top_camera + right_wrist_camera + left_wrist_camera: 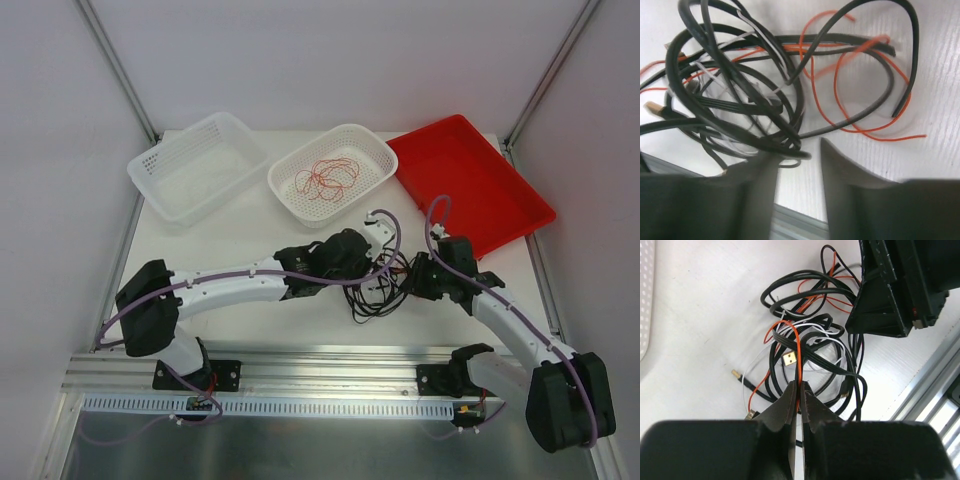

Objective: Untangle the cables

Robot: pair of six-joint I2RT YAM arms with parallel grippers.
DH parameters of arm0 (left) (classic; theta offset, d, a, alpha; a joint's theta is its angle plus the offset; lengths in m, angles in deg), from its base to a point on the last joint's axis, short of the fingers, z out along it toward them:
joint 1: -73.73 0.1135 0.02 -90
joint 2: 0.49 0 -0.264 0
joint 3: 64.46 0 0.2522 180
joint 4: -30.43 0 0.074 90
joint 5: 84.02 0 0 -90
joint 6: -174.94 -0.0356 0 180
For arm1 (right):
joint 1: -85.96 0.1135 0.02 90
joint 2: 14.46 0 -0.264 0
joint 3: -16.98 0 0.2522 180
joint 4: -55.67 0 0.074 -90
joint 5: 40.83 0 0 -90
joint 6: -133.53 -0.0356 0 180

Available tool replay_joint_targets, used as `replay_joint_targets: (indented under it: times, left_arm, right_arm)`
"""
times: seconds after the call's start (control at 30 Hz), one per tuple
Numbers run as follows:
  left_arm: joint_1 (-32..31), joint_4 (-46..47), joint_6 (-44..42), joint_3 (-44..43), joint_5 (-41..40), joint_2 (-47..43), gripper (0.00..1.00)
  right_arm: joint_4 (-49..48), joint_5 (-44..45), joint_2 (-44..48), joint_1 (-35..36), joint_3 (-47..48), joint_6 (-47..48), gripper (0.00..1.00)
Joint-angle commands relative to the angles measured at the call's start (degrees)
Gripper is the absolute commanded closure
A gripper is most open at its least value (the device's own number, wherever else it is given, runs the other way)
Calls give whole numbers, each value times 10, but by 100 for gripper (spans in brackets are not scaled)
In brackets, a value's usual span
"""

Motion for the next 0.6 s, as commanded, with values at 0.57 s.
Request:
replay_joint_targets:
  times: [0.57]
  left_arm:
    - [68,-66,169,56,151,13,100]
  right_arm:
    - [-11,-21,3,1,-4,19,98]
